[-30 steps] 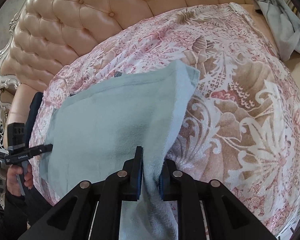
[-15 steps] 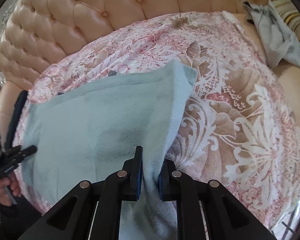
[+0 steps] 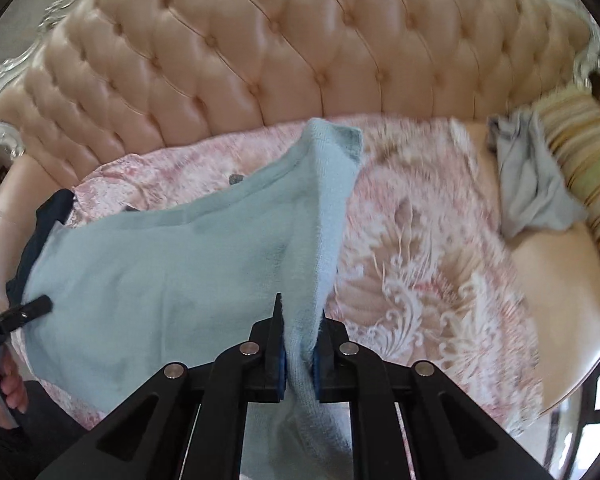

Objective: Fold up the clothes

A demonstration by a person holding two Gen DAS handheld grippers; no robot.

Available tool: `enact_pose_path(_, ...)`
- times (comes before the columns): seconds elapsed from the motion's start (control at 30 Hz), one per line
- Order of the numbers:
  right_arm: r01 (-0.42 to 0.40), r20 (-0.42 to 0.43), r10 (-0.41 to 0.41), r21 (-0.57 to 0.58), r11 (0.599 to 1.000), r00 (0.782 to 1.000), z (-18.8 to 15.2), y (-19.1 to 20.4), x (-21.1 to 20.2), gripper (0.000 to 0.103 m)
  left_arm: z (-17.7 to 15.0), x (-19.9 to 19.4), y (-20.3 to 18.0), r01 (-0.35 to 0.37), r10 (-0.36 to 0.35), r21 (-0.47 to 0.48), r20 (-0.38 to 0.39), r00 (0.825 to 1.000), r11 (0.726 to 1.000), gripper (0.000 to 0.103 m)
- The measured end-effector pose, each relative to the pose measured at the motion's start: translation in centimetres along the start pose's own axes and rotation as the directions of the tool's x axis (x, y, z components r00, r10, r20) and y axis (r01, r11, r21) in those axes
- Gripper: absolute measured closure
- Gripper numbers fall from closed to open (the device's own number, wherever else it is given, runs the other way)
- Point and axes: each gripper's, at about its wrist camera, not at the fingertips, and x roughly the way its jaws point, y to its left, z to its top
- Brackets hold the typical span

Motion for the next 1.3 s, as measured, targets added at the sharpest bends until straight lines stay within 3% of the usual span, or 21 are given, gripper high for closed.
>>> enact_pose_path(0.13, -0.016, 0.012, 0.016, -0.056, 0.998, 1.0, 0.5, 3.1, -1.1, 0.095, -1.9, -4.0, 1.2, -0.026, 0.031, -0.095, 0.046, 0.998, 0.995, 0.088)
enact_pose_path(0.3, -0.059, -0.053, 0.051, -0.171, 0.983, 0.997, -0.3, 10.2, 2.0, 0.095, -5.6, -9.3, 3.8, -0.105, 0.12, -0.195, 0.065, 0.991, 0.975, 0.089)
enact_pose_path(0.47, -0.124, -0.097, 0.098, -0.323, 0.938, 0.991, 1.5, 20.8, 4.7, 0.095, -7.7, -16.4, 7.7, -0.144, 0.211, -0.331, 0.175, 0.962, 0.933, 0.089)
enact_pose_path(0.57, -0.133, -0.076, 0.111, -0.451, 0.883, 0.991, 5.0, 29.0, 4.7, 0.095, -7.8, -21.6, 10.3, -0.17, 0.302, -0.415, 0.277, 0.912, 0.894, 0.089)
enact_pose_path(0.7, -0.094, -0.014, 0.108, -0.621, 0.779, 0.994, 10.7, 41.0, 4.4, 0.095, -6.7, -26.5, 13.8, -0.189, 0.416, -0.501, 0.393, 0.82, 0.845, 0.089)
enact_pose_path(0.9, -0.006, 0.064, 0.091, -0.784, 0.621, 0.994, 16.9, 58.4, 6.5, 0.095, -6.8, -25.0, 19.8, -0.16, 0.536, -0.66, 0.417, 0.734, 0.734, 0.089)
enact_pose_path(1.1, 0.042, 0.077, 0.057, -0.886, 0.462, 0.995, 17.6, 70.6, 14.5, 0.095, -7.3, -23.0, 26.1, -0.102, 0.65, -0.799, 0.399, 0.647, 0.593, 0.089)
enact_pose_path(1.2, 0.008, 0.023, 0.029, -0.904, 0.428, 0.999, 16.5, 74.0, 20.3, 0.095, -7.6, -21.8, 29.0, -0.066, 0.699, -0.853, 0.376, 0.608, 0.517, 0.089)
enact_pose_path(1.3, 0.002, -0.005, -0.018, -0.927, 0.375, 1.0, 14.7, 75.1, 25.5, 0.095, -8.3, -20.4, 29.4, -0.071, 0.729, -0.867, 0.367, 0.579, 0.493, 0.089)
